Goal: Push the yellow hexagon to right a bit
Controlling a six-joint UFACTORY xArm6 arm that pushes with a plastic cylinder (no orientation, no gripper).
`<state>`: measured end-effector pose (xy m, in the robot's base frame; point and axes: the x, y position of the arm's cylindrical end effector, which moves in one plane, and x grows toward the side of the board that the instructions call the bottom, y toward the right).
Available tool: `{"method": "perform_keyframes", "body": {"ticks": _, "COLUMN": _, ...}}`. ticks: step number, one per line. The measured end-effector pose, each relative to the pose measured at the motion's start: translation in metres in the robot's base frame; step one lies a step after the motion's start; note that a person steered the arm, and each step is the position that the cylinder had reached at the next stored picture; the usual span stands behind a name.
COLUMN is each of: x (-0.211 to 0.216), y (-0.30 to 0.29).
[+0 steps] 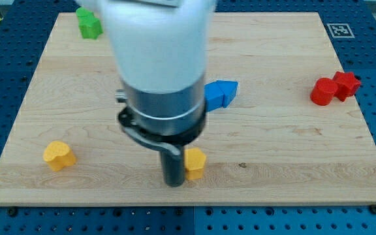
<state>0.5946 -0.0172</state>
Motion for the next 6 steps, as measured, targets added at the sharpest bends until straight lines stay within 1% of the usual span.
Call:
{"method": "perform_keyframes", "body": {"ticks": 1, "x": -0.003, "y": 0.013}}
{"method": "perform_keyframes", "body": {"ticks": 2, "x": -0.015, "y": -0.020}}
{"method": "perform_keyframes", "body": {"ticks": 3, "x": -0.014, "y": -0.004}}
{"method": "perform_keyframes", "body": {"ticks": 4, "x": -0.023, "y": 0.015}}
{"method": "perform_keyframes", "body": {"ticks": 6, "x": -0.018, "y": 0.067}}
